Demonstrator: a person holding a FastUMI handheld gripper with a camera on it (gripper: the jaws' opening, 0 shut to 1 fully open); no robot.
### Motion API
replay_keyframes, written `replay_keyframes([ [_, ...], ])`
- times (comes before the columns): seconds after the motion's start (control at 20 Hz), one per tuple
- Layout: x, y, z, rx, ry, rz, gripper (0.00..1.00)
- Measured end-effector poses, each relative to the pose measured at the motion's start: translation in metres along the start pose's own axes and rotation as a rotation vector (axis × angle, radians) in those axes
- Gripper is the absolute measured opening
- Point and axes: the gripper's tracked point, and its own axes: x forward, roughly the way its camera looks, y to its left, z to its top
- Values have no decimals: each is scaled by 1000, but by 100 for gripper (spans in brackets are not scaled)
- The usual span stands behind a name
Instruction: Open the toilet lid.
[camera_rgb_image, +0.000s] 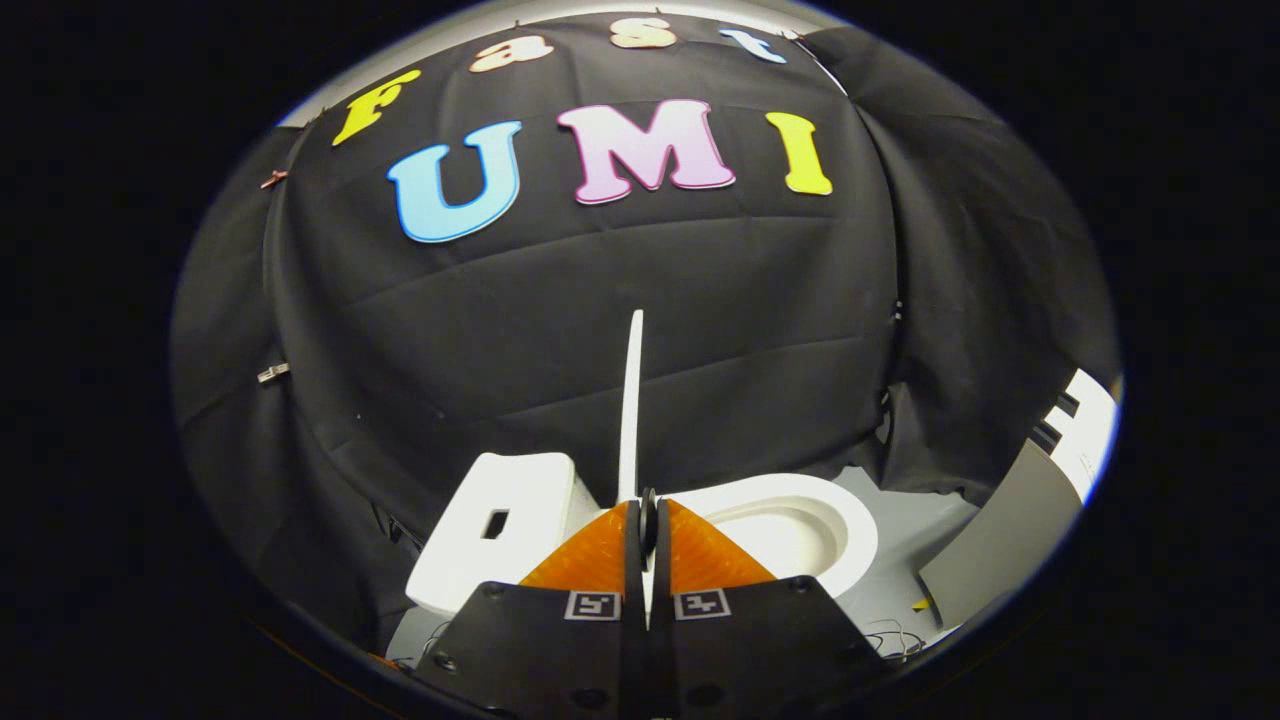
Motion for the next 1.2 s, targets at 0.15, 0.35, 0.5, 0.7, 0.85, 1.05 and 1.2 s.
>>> replay_keyframes([
  [0.15, 0, 31, -3, -48, -7, 1, 5],
  [0.35, -4, 70, -12, -109, -11, 15, 5],
  [0.5, -1, 96, -22, -143, -8, 27, 5],
  [0.7, 3, 134, -36, -199, 7, 48, 5],
  [0.85, 5, 150, -41, -228, -3, 34, 5],
  [1.05, 7, 162, -48, -234, 11, 38, 5],
  [1.2, 8, 163, -47, -240, 5, 29, 5],
])
